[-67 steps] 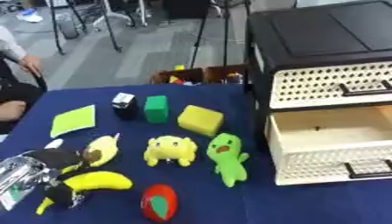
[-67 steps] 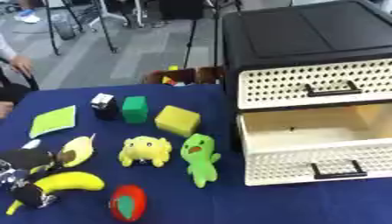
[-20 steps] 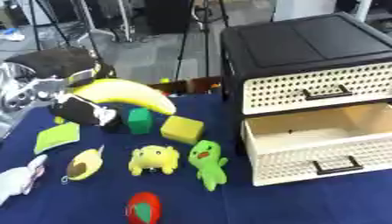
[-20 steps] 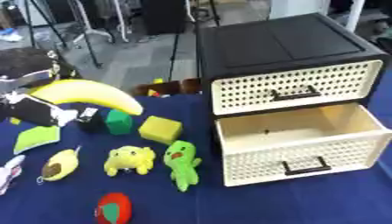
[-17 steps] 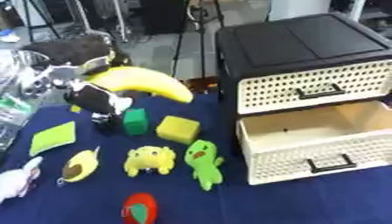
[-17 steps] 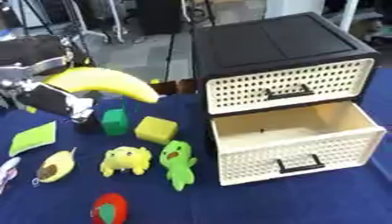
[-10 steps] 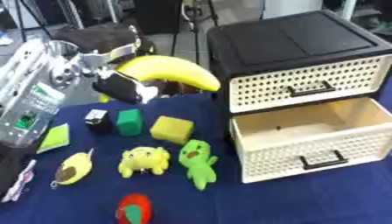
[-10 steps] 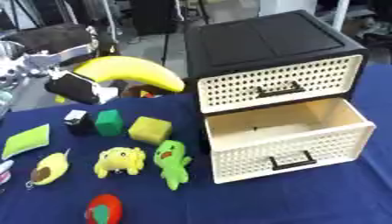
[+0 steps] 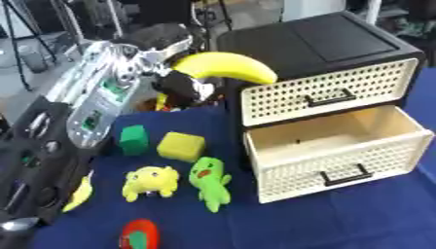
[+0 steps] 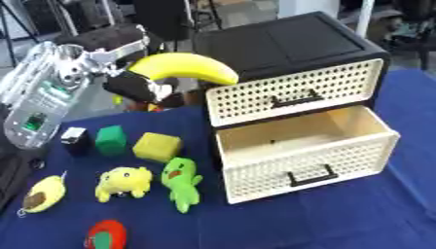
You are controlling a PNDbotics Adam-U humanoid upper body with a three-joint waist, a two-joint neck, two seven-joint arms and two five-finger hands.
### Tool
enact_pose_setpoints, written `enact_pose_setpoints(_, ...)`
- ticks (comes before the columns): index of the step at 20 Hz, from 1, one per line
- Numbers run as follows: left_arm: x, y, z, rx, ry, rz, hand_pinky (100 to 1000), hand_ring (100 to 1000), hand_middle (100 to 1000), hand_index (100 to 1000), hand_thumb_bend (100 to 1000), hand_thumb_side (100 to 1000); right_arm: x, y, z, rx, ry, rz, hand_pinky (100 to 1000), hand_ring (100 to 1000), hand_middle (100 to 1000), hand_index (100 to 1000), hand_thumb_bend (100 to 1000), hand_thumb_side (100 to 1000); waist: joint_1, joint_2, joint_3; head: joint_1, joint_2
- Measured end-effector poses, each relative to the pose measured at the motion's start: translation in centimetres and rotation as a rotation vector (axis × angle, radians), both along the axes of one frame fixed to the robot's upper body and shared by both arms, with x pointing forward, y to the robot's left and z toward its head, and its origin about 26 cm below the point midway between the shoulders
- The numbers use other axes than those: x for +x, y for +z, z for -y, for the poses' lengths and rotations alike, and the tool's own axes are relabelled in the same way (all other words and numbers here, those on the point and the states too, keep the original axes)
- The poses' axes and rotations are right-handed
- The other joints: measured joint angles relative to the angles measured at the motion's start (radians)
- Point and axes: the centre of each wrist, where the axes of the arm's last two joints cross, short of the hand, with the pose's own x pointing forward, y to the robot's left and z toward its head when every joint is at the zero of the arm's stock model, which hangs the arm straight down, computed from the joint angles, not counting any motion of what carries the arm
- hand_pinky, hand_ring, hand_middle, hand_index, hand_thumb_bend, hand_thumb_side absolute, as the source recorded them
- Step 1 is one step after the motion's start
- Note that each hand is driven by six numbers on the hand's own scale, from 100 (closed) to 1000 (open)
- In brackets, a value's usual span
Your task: Pick up objects from table and place into drawer.
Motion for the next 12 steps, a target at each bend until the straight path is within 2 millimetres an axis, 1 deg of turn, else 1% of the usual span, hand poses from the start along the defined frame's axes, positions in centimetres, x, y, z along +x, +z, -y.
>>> enact_pose_setpoints(3, 1.6, -1.2, 0.6, -0.061, 0.037, -0.04, 100, 330, 399, 568, 100, 434, 0.0, 0.4, -0.2, -0.004, 0.013, 0.009, 415, 504, 502, 753, 100, 812, 0.009, 0.002, -0.024, 0.015, -0.001)
enact_pose_setpoints(7, 2.6, -0.9, 0.1, -0.126, 0.079, -0.03, 100, 327, 395, 562, 100, 433, 0.0, 0.6, -0.4, -0.005, 0.024, 0.016, 415, 502, 500, 751, 100, 810, 0.021, 0.011, -0.048, 0.028, -0.012)
enact_pose_setpoints(12, 3.3, -0.6, 0.1, -0.183, 0.088, -0.012, 100, 326, 395, 563, 100, 432, 0.1, 0.8, -0.6, 0.002, 0.035, 0.025, 415, 499, 497, 749, 100, 809, 0.038, 0.023, -0.075, 0.038, -0.029)
